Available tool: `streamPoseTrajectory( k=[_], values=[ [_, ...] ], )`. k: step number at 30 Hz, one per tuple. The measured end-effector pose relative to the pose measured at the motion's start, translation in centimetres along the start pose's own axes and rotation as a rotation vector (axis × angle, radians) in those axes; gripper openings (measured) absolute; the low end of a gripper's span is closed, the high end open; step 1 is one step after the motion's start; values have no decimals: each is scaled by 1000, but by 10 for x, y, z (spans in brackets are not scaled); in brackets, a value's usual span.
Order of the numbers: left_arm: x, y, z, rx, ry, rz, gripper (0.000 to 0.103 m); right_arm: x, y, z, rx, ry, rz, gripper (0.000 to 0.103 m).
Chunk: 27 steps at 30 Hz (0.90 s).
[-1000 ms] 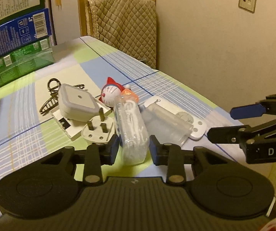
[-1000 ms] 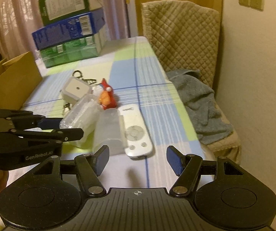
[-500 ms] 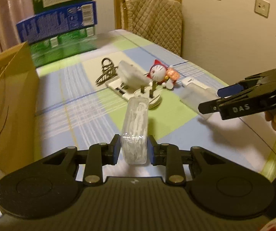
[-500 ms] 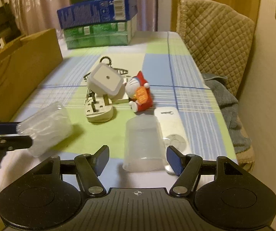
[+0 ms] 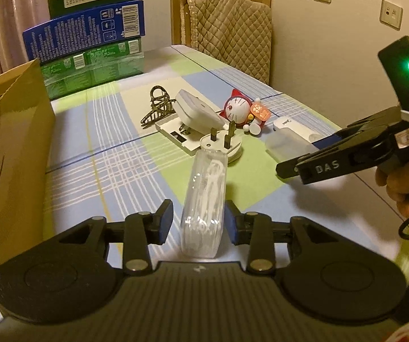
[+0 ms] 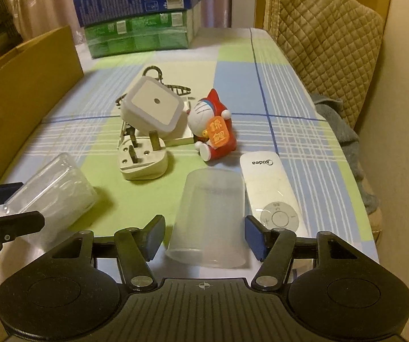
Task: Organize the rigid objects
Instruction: 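Grasp the earphone bag with the left tool while the right tool grasps the clear cup, then carry the earphone bag and clear cup into the cardboard box and release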
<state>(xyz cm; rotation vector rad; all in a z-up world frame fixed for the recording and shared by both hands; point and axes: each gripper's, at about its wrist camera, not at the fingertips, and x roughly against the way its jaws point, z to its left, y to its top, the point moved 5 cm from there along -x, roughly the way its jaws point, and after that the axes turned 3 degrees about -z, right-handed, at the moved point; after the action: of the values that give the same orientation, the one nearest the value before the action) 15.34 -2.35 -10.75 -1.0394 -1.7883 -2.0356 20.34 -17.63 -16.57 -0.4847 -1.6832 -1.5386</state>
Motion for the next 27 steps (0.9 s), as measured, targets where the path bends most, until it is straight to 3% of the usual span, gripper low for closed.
streamPoseTrajectory(
  k=[2, 10, 12, 27],
  values=[
    [-4, 3, -2, -1, -17, 7, 33, -3, 1, 0, -9, -5, 7, 51],
    [-22, 7, -8, -51, -29, 51, 33, -4, 3, 2, -8, -15, 19, 50],
    [-25, 6, -9, -69, -22, 64, 27, -3, 3, 1, -16, -12, 23, 50],
    [14, 15, 3, 22, -7, 54, 26, 42, 8, 5, -117, 50, -10, 49]
  ],
)
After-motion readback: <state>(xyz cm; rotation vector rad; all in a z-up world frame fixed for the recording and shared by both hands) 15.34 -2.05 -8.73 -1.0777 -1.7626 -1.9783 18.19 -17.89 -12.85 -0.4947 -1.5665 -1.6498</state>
